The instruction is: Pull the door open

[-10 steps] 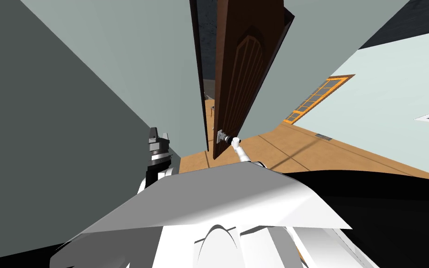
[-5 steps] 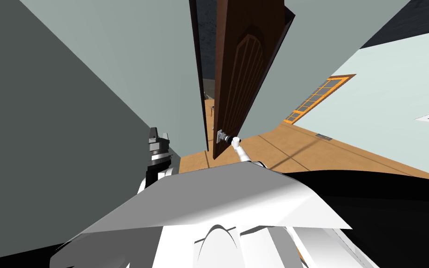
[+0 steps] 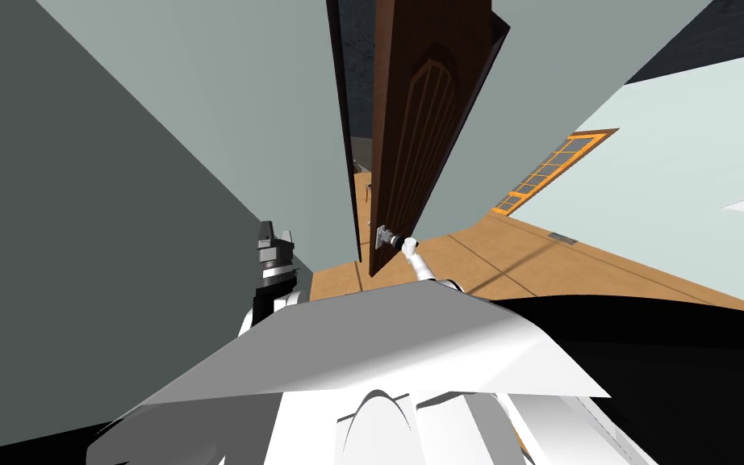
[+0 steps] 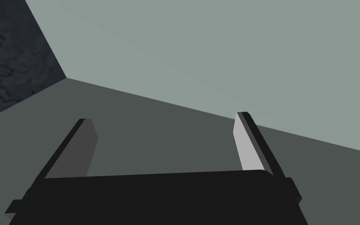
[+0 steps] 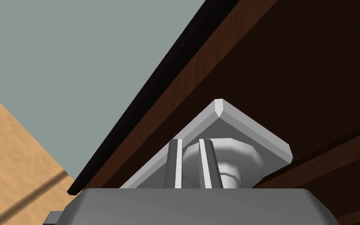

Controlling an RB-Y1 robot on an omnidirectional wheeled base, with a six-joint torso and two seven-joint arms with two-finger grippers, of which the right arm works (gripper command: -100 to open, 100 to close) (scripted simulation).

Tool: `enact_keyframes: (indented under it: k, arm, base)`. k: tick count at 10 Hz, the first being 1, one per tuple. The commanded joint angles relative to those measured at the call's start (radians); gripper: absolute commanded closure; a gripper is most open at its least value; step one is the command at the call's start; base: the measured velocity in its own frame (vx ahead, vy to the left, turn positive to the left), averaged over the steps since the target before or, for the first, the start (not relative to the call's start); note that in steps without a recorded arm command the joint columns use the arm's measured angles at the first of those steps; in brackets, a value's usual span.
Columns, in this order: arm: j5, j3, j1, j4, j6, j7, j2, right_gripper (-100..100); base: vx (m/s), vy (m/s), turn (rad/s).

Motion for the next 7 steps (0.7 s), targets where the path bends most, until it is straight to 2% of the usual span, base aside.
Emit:
enact_keyframes:
  k: [1,2,7]
  arm:
    - [0.017,0.011,0.037,0.005,-0.003,-0.012,0.004,100]
    - [-0.011,0.008,0.033,-0.022,0.007,-0.025,0.014,-100]
    - [-0.108,-0.007,0.059,-0.028,0.048,-0.054,0.043,-100]
  base:
    - [-0.013,-0.001,-0.006]
    - [-0.047,-0.034,-0.037]
    - [-0.053,-0.072,-0.007]
